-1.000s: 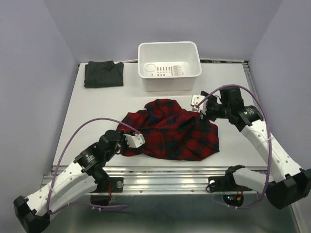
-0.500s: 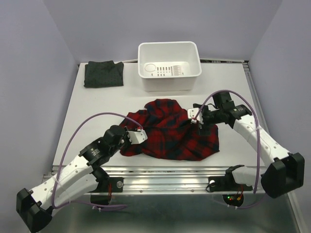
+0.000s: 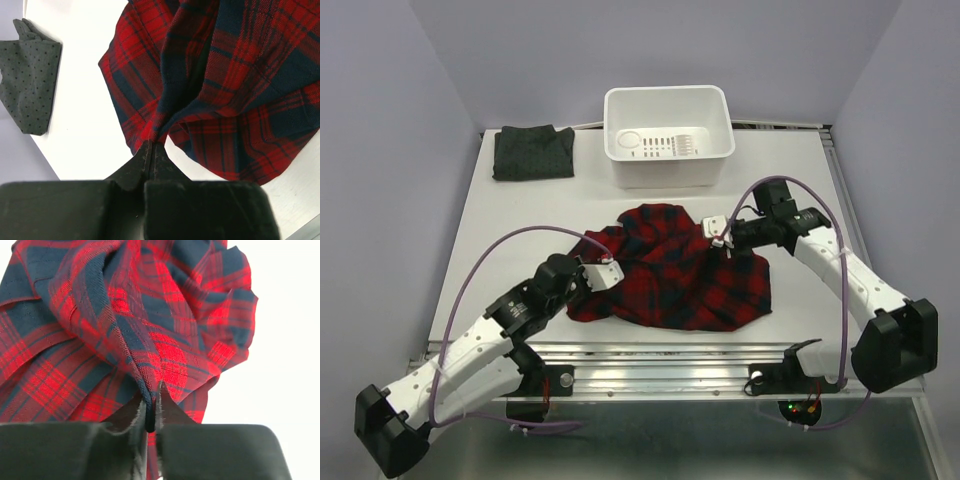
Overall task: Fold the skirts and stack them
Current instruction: Flatten the skirt out
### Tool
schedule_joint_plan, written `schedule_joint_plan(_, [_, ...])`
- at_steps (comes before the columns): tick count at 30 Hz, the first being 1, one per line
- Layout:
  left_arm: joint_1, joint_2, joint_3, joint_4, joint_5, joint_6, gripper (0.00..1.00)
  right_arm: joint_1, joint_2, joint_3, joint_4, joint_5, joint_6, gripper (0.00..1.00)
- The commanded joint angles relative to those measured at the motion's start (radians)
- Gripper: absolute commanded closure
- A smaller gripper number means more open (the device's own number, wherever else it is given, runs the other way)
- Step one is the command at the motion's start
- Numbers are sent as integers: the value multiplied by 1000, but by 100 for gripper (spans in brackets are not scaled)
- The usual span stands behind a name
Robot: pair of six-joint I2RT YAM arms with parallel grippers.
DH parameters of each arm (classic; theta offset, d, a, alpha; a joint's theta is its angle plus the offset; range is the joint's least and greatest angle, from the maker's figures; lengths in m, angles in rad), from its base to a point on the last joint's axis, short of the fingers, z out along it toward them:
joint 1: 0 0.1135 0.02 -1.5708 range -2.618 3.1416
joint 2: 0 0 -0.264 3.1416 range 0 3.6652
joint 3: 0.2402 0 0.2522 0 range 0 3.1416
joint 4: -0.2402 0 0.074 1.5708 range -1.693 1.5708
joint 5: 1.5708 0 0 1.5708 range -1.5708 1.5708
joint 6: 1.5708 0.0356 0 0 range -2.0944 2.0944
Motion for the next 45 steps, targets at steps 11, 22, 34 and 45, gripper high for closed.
schedule_joint_plan(11, [302,269,639,89,12,-171,100,-108,93,544,202,325,354,99])
schedule_joint_plan(22, [346,392,986,106,55,-99,100,-120,133,786,218,368,373,99])
schedule_joint_plan(34, [345,31,423,-107,354,27,100,-120,-223,160,16,271,158,99])
schedule_joint_plan(45, [345,-53,306,-492,618,320,100,-120,-315,40,-343,195,-92,99])
